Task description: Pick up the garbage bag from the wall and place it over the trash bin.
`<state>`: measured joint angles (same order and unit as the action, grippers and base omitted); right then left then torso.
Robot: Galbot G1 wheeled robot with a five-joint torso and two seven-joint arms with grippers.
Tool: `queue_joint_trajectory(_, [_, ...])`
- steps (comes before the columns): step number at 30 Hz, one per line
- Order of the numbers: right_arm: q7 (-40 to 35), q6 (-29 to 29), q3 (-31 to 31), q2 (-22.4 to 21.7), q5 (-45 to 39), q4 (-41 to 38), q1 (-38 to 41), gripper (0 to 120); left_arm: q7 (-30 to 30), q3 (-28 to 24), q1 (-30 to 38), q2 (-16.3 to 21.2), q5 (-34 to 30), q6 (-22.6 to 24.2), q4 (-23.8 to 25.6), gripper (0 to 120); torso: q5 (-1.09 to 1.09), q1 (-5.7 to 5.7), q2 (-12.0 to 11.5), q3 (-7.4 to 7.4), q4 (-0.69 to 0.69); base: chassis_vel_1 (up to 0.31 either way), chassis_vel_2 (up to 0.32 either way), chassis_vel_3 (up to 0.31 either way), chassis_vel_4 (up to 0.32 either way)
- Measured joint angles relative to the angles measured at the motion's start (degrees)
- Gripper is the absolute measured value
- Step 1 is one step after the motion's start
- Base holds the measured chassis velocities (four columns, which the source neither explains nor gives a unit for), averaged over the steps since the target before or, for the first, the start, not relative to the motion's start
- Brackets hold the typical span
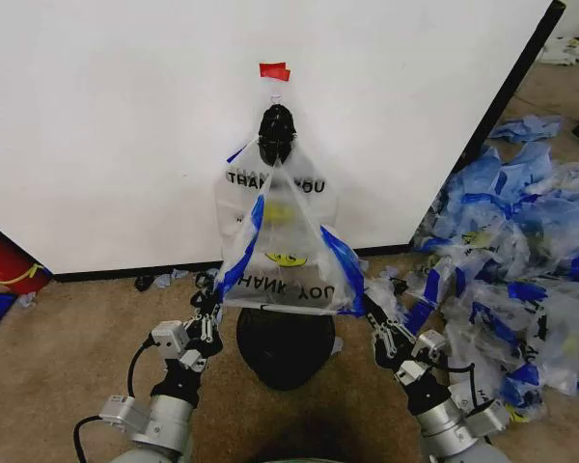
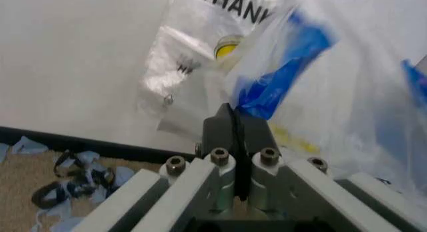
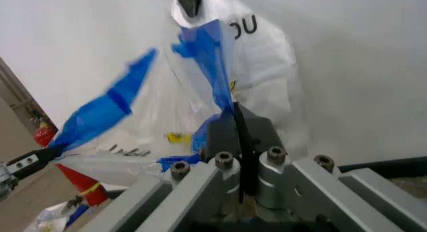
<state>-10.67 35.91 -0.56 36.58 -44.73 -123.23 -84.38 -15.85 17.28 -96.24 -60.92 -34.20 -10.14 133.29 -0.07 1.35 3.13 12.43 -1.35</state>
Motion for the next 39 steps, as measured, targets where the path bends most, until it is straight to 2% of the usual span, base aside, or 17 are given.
queue_joint_trajectory(5, [0.09, 0.35, -0.73, -0.01, 0.09, 0.68, 1.21, 0, -0.07, -0.18, 1.06, 0.23, -0.19, -0.12, -0.63, 0, 0.0, 0.0, 0.0, 0.0, 0.0, 0.0, 0.0, 0.0, 0.0])
queue_joint_trajectory(13, [-0.28, 0.12, -0.72, -0.34, -3.7, -1.64, 5.89, 0, -0.4, 1.31, 3.49, 0.7, -1.22, 0.05, 1.09, 0, 0.0, 0.0, 0.0, 0.0, 0.0, 0.0, 0.0, 0.0, 0.0])
queue_joint_trajectory(19, [-1.44, -0.99, -1.88, -0.71, -6.71, -7.2, 9.77, 0, -0.67, 2.86, 3.68, 1.12, -1.99, 0.48, 3.61, 0, 0.0, 0.0, 0.0, 0.0, 0.0, 0.0, 0.0, 0.0, 0.0])
queue_joint_trajectory(31, [-4.72, -3.22, -2.94, -3.36, -8.87, -15.53, 9.24, 0, -3.09, 4.12, -1.43, 3.8, -6.48, 3.92, 9.62, 0, 0.0, 0.0, 0.0, 0.0, 0.0, 0.0, 0.0, 0.0, 0.0])
queue_joint_trajectory(39, [-5.23, -3.94, -2.96, -4.16, -9.98, -18.79, 9.83, 0, -3.68, 9.48, -2.97, 6.32, -9.8, 5.44, 10.13, 0, 0.0, 0.0, 0.0, 0.0, 0.0, 0.0, 0.0, 0.0, 0.0])
